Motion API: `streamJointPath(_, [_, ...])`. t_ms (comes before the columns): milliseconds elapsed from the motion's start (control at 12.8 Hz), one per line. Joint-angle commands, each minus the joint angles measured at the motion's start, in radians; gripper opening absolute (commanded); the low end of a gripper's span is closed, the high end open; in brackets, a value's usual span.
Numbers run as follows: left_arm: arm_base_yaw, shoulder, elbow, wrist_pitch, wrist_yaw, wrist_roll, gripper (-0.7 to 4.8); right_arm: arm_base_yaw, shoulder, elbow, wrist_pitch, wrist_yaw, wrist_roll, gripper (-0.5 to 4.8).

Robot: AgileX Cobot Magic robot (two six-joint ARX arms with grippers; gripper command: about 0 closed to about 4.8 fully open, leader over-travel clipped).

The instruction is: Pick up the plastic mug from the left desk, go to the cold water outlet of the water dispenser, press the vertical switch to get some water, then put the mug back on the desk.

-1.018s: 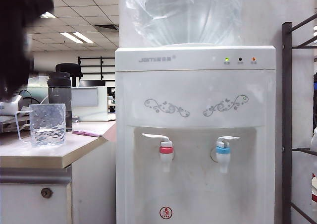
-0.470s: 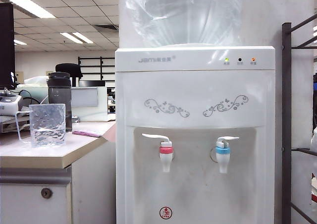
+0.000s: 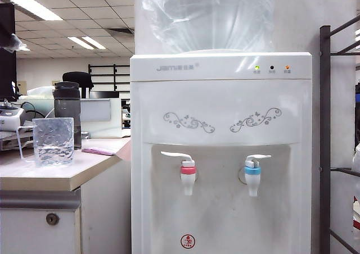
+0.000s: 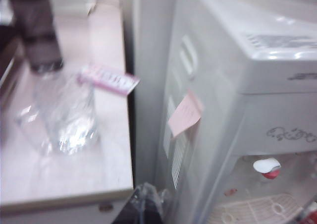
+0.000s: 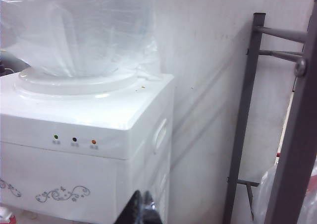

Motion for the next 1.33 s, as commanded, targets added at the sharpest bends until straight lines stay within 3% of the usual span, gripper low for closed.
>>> streamJointPath(78, [0.042,-0.067,-0.103,0.121,0.089,0.055,-0.06,-0.001,-0.001,0.004,0.012,0.002,0.003,0.00])
streamJointPath(235, [0.156,-0.200,-0.194,0.118,0.187,0.042,-0.06,-0.001,-0.001,0.004,0.010,0.002,0.003,0.00])
streamJointPath(313, [0.288,-0.355,-0.248,0.097,0.206,-0.032,-0.06,-0.001,-0.001,0.004,0.004,0.002,0.003,0.00])
streamJointPath(470, [0.386,-0.472,-0.298,0.021,0.208,-0.033,-0.06,-0.001,-0.001,0.004,-0.004,0.002,0.003,0.00])
streamJointPath(626, [0.502,-0.545,-0.364,-0.033,0.273,-0.077,-0.06,-0.001,-0.002,0.004,-0.009,0.002,0.003,0.00])
streamJointPath(704, [0.492,-0.545,-0.364,-0.045,0.250,0.059,-0.06,-0.001,-0.002,0.004,-0.008,0.002,0.003,0.00])
streamJointPath(1331, [0.494,-0.545,-0.364,-0.046,0.244,0.058,-0.06,-0.001,-0.002,0.004,-0.008,0.002,0.002,0.00])
